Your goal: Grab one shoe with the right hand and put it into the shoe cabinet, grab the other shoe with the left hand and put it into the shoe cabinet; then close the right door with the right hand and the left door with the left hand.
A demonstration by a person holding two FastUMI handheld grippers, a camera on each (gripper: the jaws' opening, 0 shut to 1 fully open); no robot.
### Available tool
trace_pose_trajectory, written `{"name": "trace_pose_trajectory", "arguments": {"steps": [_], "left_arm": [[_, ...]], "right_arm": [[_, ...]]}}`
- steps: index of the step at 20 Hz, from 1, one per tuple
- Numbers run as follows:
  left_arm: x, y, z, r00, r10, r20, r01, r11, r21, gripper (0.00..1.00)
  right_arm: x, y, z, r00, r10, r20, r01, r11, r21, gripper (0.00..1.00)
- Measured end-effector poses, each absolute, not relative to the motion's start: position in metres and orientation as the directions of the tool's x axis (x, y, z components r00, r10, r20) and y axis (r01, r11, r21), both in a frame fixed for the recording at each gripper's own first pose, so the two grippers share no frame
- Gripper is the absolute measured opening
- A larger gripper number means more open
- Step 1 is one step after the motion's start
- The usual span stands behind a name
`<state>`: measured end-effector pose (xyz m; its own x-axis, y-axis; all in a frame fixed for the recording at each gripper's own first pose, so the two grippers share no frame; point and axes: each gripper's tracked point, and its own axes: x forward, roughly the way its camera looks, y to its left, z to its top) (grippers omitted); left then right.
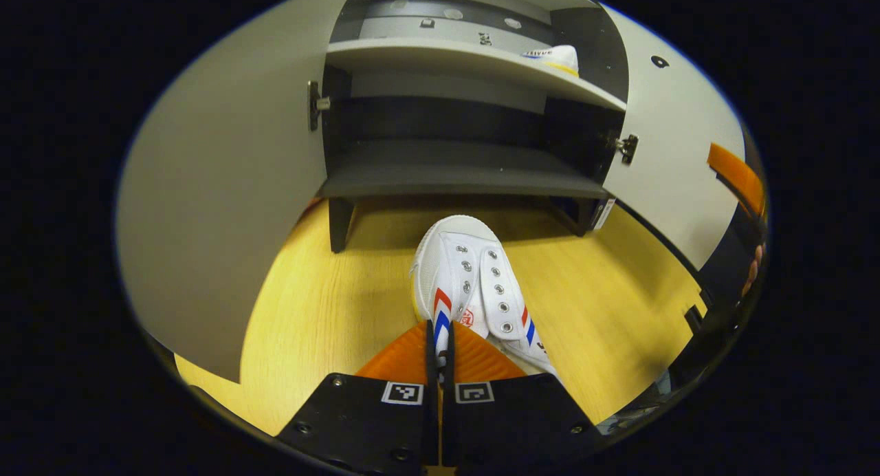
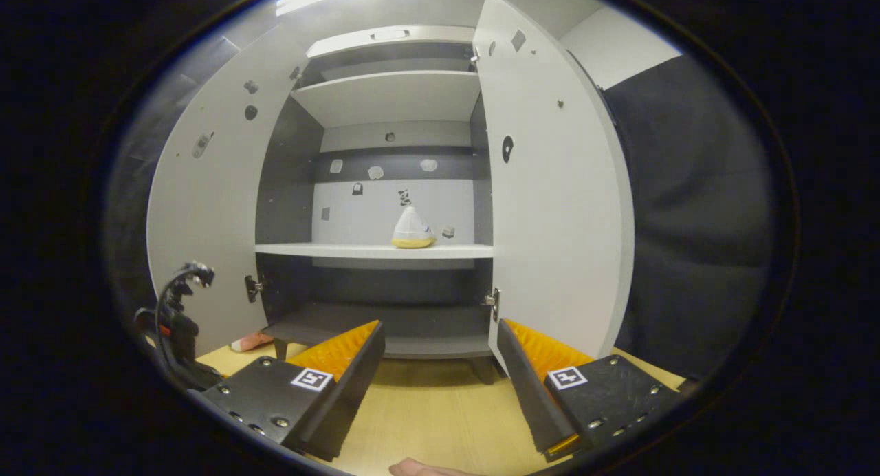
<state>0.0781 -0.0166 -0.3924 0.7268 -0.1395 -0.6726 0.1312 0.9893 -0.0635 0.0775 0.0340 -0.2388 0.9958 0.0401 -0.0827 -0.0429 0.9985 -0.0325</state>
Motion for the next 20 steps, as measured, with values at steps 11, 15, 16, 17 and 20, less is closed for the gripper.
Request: {"name": "trace_pose_trajectory", "arguments": {"steps": [11,15,16,17,20], "left_arm": [[0.135,-0.039,-0.233,0.886,-0.165,-0.433,0.153,0.986,-0.063,0.02],[0.177,-0.042,-0.157,0.951,-0.124,-0.285,0.138,0.99,0.03,0.02],[0.187,-0.047,-0.142,0.959,-0.123,-0.254,0.136,0.99,0.033,0.02],[0.196,-0.053,-0.129,0.962,-0.131,-0.241,0.136,0.991,0.005,0.02],[0.227,-0.061,-0.097,0.969,-0.137,-0.207,0.122,0.989,-0.084,0.02]], "right_arm": [[0.063,0.026,-0.235,0.996,0.06,-0.063,-0.061,0.998,-0.018,0.98],[0.067,0.017,-0.241,0.997,0.052,-0.062,-0.051,0.999,0.007,0.98],[0.068,0.014,-0.244,0.997,0.047,-0.068,-0.046,0.999,0.007,0.98],[0.068,0.011,-0.245,0.997,0.041,-0.069,-0.04,0.999,0.009,0.98],[0.068,0.004,-0.242,0.997,0.038,-0.062,-0.037,0.999,0.024,0.98]]}}
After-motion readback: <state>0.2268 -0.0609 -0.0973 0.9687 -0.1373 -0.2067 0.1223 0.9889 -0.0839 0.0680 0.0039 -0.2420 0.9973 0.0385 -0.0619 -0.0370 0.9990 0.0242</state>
